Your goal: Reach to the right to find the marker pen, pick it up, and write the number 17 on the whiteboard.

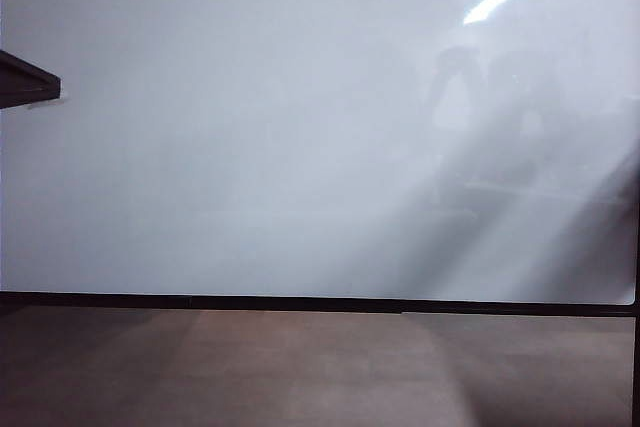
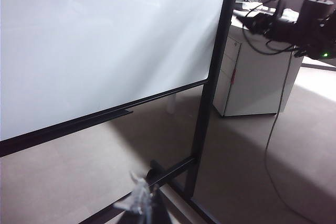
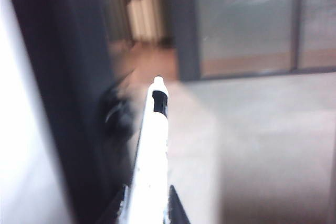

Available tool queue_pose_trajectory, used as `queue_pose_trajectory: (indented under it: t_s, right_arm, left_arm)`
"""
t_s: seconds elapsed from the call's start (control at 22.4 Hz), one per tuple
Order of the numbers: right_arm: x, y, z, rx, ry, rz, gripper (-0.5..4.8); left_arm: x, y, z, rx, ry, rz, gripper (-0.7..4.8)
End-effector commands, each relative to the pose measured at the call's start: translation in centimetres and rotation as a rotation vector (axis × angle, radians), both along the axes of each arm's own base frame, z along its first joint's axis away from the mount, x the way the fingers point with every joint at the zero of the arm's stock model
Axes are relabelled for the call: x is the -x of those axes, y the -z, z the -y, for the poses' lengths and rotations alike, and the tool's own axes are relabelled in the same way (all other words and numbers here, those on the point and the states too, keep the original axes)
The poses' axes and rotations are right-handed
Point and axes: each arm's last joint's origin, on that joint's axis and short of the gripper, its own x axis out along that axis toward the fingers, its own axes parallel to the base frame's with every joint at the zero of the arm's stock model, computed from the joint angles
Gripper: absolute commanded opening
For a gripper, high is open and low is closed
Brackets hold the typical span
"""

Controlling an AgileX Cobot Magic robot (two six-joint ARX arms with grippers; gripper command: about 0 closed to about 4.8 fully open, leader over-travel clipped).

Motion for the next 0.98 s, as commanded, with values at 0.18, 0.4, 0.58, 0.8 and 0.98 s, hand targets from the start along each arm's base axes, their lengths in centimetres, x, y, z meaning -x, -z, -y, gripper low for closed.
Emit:
queue_pose_trajectory:
  t_s: [0.18, 0.4, 0.58, 0.8, 0.98]
  right_arm:
    - [2.2, -8.2, 1.4, 0.008, 0.171, 0.158, -0.02]
    - [7.2, -18.2, 0.2, 0.005, 0.327, 0.162, -0.02]
    - [12.8, -24.7, -3.8, -0.013, 0.348, 0.145, -0.02]
    - [19.6, -29.5, -10.6, -0.044, 0.323, 0.185, -0.02]
    - [21.5, -30.4, -15.8, -0.126, 0.102, 0.19, -0.03]
  left_arm:
    - [0.0, 0.0, 0.0, -0.005, 0.0, -0.003, -0.05]
    - [0.1, -1.0, -0.1, 0.035, -0.002, 0.041, -0.05]
    - [1.0, -5.7, -1.0, 0.105, -0.025, 0.118, -0.05]
    - [2.0, -16.4, -2.1, 0.218, -0.086, 0.229, -0.05]
    - [1.5, -25.0, -1.8, 0.293, -0.104, 0.302, -0.05]
